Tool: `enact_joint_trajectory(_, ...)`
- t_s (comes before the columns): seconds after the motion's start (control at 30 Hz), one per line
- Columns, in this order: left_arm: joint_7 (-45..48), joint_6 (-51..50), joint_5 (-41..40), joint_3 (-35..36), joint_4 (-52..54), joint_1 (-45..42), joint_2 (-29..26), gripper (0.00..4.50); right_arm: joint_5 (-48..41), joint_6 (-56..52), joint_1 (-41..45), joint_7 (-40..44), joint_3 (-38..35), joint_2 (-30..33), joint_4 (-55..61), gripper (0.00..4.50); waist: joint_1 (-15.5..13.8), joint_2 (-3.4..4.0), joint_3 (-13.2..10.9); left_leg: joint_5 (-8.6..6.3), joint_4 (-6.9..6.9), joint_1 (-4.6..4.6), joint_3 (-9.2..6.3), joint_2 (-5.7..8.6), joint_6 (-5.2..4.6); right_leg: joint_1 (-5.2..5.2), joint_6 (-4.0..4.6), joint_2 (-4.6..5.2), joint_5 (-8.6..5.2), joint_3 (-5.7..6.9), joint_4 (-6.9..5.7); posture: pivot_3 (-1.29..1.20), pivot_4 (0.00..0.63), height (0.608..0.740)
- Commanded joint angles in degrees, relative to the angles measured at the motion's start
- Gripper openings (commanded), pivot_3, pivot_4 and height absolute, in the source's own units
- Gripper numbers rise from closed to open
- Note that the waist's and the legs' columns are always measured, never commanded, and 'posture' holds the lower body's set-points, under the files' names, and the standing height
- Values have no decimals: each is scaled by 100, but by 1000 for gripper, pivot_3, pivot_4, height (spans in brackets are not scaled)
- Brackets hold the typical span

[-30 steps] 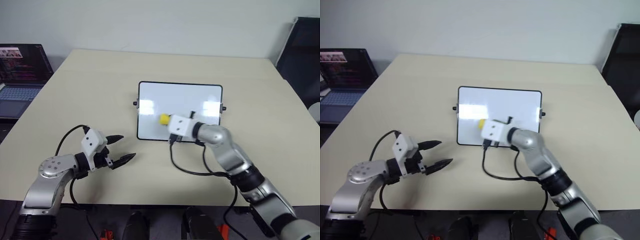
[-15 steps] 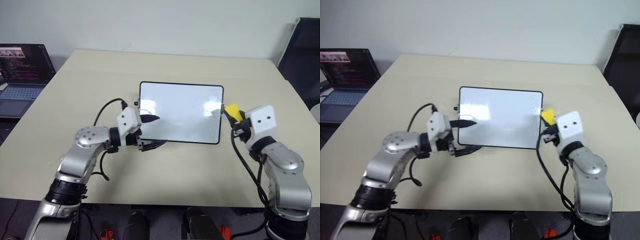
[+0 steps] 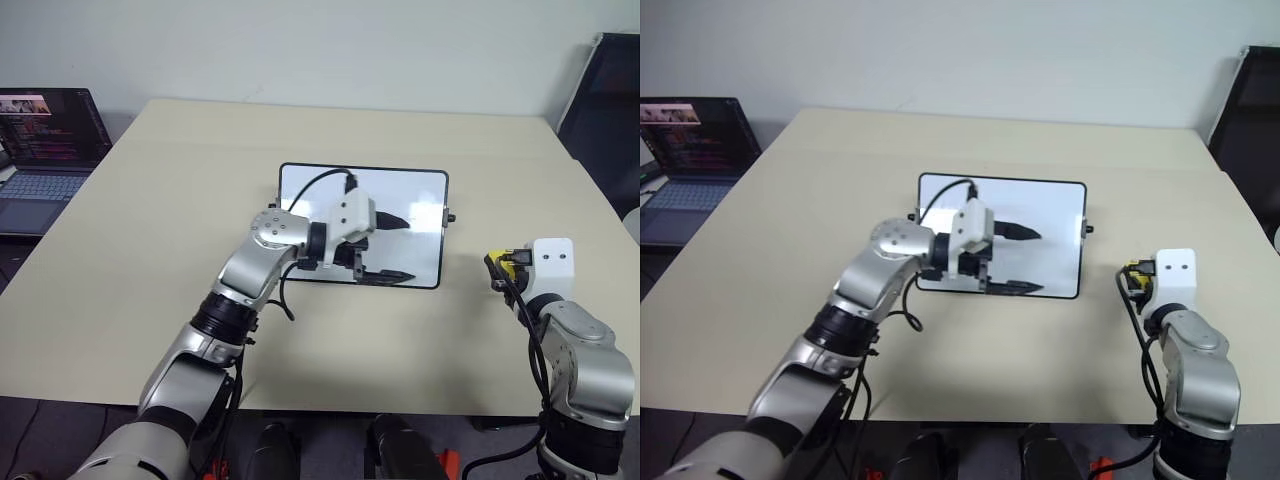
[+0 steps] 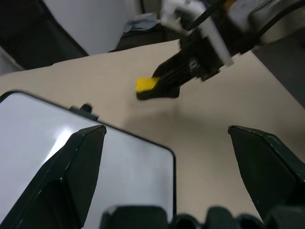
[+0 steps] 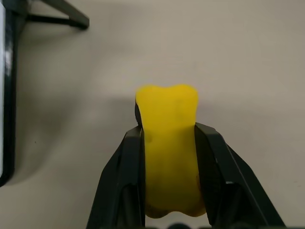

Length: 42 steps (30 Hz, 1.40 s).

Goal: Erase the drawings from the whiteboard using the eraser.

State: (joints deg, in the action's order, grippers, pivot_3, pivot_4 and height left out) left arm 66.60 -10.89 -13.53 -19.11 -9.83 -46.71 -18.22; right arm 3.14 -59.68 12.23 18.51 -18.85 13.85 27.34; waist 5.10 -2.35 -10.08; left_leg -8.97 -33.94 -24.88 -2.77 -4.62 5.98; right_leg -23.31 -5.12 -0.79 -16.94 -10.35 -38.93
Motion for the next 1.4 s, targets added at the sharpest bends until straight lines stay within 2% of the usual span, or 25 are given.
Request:
enact_joint_trajectory(0.03,151,16,41,-128,59,-171,137,4500,-147,251,169,-82,-7,186,-233,1102,0,5,-2,0,0,0,0,0,0,0,-1,0,0,0,0,0,150,740)
enact_joint_trajectory(0.5,133,54,350,-225,102,-54,188,4500,-501,957,725,-431,-110,469,-1636,1102,0,14,-6,0,1,0,-6,3,-1,3,-8,0,-1,2,-1,0,150,740)
enact_joint_trajectory(0.57,118,26,362,-215,145,-13,195,4500,-569,1101,836,-534,-155,456,-1881,1816,1,18,-9,0,1,0,-6,3,-1,3,-9,0,-1,2,-1,0,150,740)
enact_joint_trajectory(0.6,107,15,370,-208,154,-3,202,4500,-603,1146,867,-558,-169,461,-1954,1983,-1,20,-10,0,0,0,-6,3,-1,4,-9,0,-1,1,-1,0,150,740)
enact_joint_trajectory(0.7,57,-29,372,-161,185,44,184,4500,-706,1252,879,-582,-193,489,-2040,2943,-2,22,-11,0,0,0,-7,3,-1,4,-9,0,-1,2,-2,0,150,740)
enact_joint_trajectory(0.83,-70,-139,302,-28,339,266,85,4500,-804,1271,788,-593,-99,533,-1786,4380,0,25,-12,0,1,0,-8,3,-1,4,-11,0,-1,2,-2,0,150,740)
enact_joint_trajectory(0.87,-117,-193,268,10,411,339,71,4500,-816,1257,755,-599,-74,546,-1685,4464,3,28,-12,0,1,0,-9,3,-1,4,-11,0,-2,3,-2,0,150,740)
enact_joint_trajectory(1.1,-728,-586,223,520,1131,1111,-351,4500,-979,1267,146,-552,97,567,-67,4464,6,39,-12,0,5,0,-12,1,-1,4,-10,-1,-4,4,-4,0,150,740)
enact_joint_trajectory(1.17,-1234,-787,182,935,1462,1420,-425,4500,-1173,1241,-310,-510,169,393,566,4464,-5,39,-12,0,7,0,-16,0,-1,4,-8,-2,-5,9,-5,0,150,740)
enact_joint_trajectory(1.23,-2253,-849,119,1714,1836,1792,-206,4500,-1156,1389,-919,-577,393,200,1082,4464,-16,39,-12,-1,8,-1,-24,-1,-1,6,-8,-2,-9,17,-4,0,150,740)
enact_joint_trajectory(1.33,-3376,-1140,-346,2822,2874,2677,239,4500,-902,2376,-1702,-902,586,-245,1221,4464,-15,39,-11,-1,5,-3,-24,0,0,8,-8,1,-10,17,-2,0,150,740)
enact_joint_trajectory(1.4,-3804,-1269,-286,3059,3412,3263,343,4500,-734,3315,-2035,-1078,599,-482,1022,4464,-10,40,-11,-2,5,-2,-19,-1,2,8,-8,3,-10,15,-1,0,150,740)
